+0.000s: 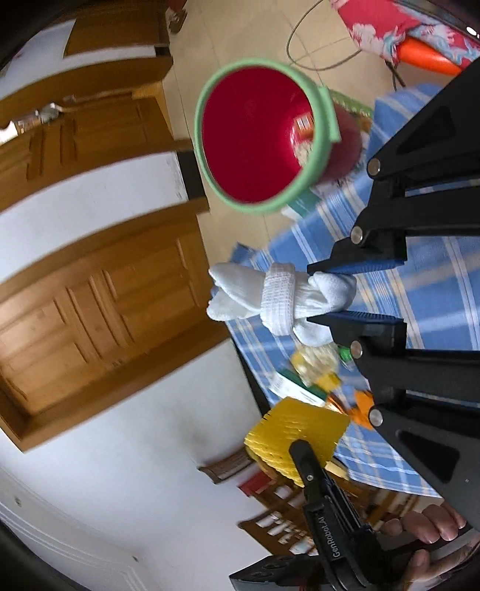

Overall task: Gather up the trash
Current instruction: 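Carry the foam net and gloves over the red bucket and open both tools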

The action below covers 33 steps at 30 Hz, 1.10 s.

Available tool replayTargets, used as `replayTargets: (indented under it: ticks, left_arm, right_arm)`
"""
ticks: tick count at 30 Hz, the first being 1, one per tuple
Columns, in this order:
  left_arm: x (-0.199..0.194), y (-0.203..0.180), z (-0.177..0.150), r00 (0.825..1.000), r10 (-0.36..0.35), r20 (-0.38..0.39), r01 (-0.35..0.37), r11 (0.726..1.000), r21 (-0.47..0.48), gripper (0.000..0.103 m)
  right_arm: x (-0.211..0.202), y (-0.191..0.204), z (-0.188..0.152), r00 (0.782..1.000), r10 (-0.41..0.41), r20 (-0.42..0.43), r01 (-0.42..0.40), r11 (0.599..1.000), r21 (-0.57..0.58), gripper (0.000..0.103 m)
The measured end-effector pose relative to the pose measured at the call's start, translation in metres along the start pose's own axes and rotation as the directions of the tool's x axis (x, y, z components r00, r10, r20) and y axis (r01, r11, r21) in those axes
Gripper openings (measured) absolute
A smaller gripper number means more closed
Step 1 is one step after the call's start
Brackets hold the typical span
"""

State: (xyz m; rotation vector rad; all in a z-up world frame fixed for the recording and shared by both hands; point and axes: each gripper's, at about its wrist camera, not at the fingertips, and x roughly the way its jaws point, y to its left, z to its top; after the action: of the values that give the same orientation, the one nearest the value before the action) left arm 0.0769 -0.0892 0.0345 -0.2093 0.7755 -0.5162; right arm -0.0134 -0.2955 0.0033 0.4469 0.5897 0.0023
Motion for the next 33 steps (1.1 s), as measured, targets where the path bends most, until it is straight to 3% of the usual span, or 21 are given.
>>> replayTargets:
  ticks: [14,21,29,30,32,33]
  left_arm:
    - [0.087,-0.086,0.013,0.986,-0.100,-0.134,0.114,0.988,0.100,0.010]
    - [0.136,-0.121,0.013,0.971,-0.137,-0.197,0.165,0.978,0.131,0.010]
    - [0.184,-0.143,0.013,0.960,-0.132,-0.249,0.175,0.972,0.159,0.010]
    - [0.188,-0.143,0.013,0.960,-0.125,-0.251,0.169,0.972,0.163,0.012]
    - [0.196,-0.144,0.012,0.959,-0.111,-0.260,0.156,0.974,0.162,0.026]
    - [0.198,-0.144,0.011,0.960,-0.105,-0.259,0.149,0.976,0.157,0.039]
  right_arm:
    - [-0.010,-0.097,0.019,0.989,-0.137,0.045,0.129,0.978,0.162,0.020]
    - [0.008,-0.133,0.026,0.982,-0.188,0.007,0.182,0.960,0.210,0.020]
    - [0.033,-0.157,0.030,0.977,-0.211,-0.038,0.214,0.948,0.237,0.023]
    - [0.036,-0.159,0.031,0.976,-0.214,-0.044,0.219,0.946,0.240,0.025]
    - [0.038,-0.161,0.031,0.975,-0.217,-0.048,0.222,0.944,0.244,0.026]
    - [0.039,-0.164,0.032,0.975,-0.216,-0.050,0.221,0.943,0.247,0.027]
